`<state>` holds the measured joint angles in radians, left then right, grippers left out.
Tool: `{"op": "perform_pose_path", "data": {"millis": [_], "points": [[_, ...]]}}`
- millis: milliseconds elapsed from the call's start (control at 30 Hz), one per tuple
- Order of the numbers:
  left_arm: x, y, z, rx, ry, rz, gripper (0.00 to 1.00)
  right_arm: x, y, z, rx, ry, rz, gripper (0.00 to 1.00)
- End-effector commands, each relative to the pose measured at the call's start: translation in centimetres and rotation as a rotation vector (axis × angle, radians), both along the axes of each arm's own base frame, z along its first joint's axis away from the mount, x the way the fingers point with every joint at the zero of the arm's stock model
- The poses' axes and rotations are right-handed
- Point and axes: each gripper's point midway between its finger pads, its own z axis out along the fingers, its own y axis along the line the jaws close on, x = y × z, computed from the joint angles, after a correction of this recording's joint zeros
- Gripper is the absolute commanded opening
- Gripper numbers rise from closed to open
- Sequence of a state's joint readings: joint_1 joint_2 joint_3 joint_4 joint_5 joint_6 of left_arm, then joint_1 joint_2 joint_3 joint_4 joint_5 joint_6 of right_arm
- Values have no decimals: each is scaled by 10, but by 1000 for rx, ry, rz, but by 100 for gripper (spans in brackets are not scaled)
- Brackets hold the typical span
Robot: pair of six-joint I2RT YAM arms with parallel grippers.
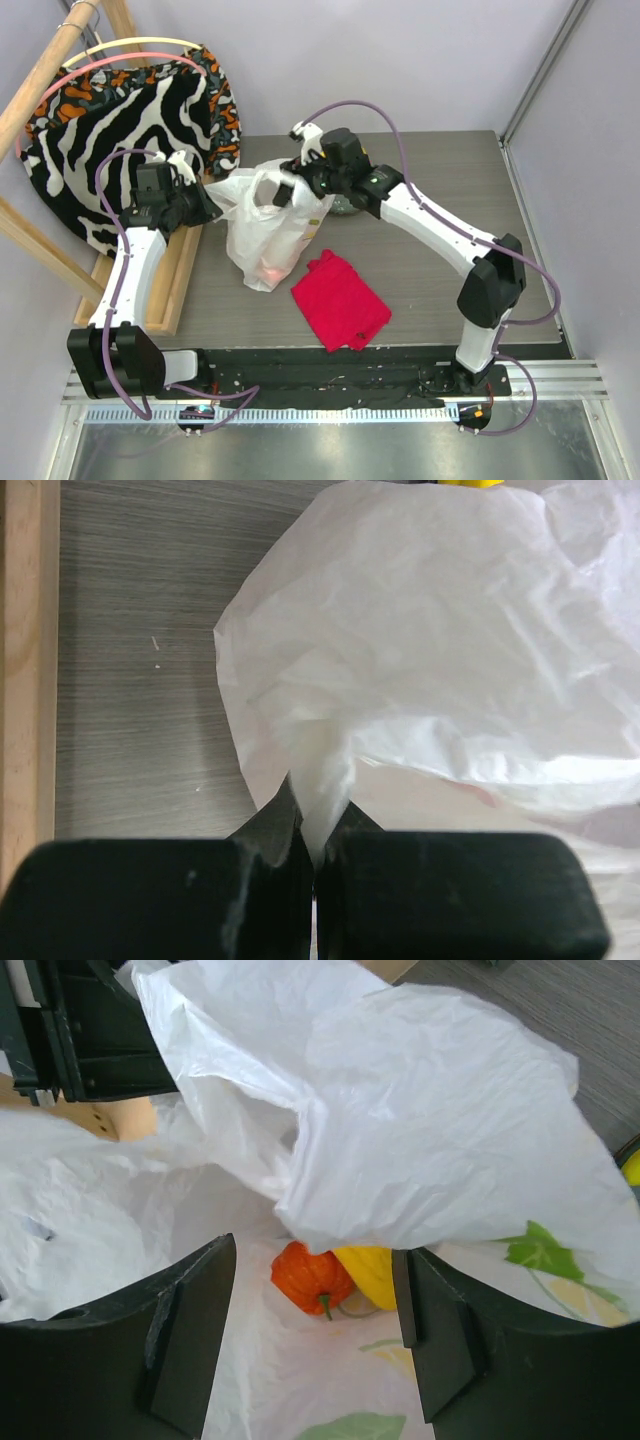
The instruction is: Place the fruits into the plastic bag
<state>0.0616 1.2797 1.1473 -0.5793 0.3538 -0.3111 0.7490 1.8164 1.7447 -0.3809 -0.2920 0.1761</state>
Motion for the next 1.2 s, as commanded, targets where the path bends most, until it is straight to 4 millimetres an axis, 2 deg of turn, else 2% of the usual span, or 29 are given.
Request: {"op": "perform_pose_path", "data": {"millis": [0, 67, 200, 300, 333, 400, 500, 567, 600, 667, 833, 900, 933, 1000, 1033, 1133, 1167], "points": [[2, -1, 15, -11, -59, -5, 0, -15, -11, 56, 203, -25, 55, 71], [2, -1, 16, -15, -62, -6, 0, -17, -19, 74, 259, -51, 52, 72], [2, -1, 16, -14, -60, -6, 0, 0, -38, 67, 272, -14, -48, 72], [2, -1, 16, -12, -60, -4, 0, 1, -41, 68, 317, 5, -55, 72], [2, -1, 15, -13, -57, -5, 0, 2, -43, 71, 344, 7, -46, 72], [2, -1, 15, -13, -57, -5, 0, -7, -43, 89, 449, -8, 9, 72], [2, -2, 16, -19, -60, -9, 0, -5, -51, 96, 484, -46, 15, 72], [2, -3, 16, -23, -59, -13, 0, -4, -57, 93, 478, -65, 3, 72], [2, -3, 16, -24, -58, -14, 0, -7, -62, 100, 481, -100, 3, 72], [2, -4, 17, -26, -61, -14, 0, -9, -68, 101, 482, -135, -9, 72], [2, -7, 15, -42, -49, -27, 0, -15, -93, 127, 503, -286, -62, 72], [2, -7, 16, -38, -52, -26, 0, -12, -104, 127, 500, -317, -104, 73], [2, -6, 16, -31, -52, -24, 0, -8, -113, 134, 503, -345, -162, 74], [2, -3, 15, -19, -51, -12, 0, 4, -127, 130, 454, -359, -255, 77], [2, -2, 15, -15, -50, -12, 0, 20, -143, 115, 386, -334, -385, 77], [2, -1, 14, -8, -48, -7, 0, 48, -161, 100, 235, -334, -517, 78], [2, 0, 12, -5, -44, -6, 0, 66, -175, 79, 119, -305, -616, 79]]}}
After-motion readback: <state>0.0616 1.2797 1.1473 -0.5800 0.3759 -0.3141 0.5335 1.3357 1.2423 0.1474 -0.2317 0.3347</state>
